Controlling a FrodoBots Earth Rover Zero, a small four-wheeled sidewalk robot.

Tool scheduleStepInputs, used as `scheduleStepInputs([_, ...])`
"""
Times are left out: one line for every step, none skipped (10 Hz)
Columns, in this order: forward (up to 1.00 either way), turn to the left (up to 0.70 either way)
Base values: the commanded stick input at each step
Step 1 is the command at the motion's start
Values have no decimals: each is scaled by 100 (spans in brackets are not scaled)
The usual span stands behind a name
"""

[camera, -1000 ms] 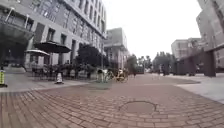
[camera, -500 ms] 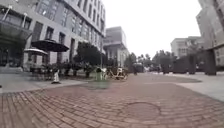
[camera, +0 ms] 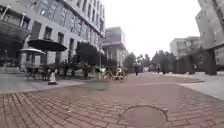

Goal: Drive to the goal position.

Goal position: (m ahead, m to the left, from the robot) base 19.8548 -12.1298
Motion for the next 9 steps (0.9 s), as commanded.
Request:
scheduleStepInputs([45, 0])
scheduleStepInputs([45, 0])
scheduleStepInputs([45, 0])
scheduleStepInputs([45, 0])
scheduleStepInputs([45, 0])
scheduleStepInputs([45, 0])
scheduleStepInputs([45, 0])
scheduleStepInputs([45, 0])
scheduleStepInputs([45, 0])
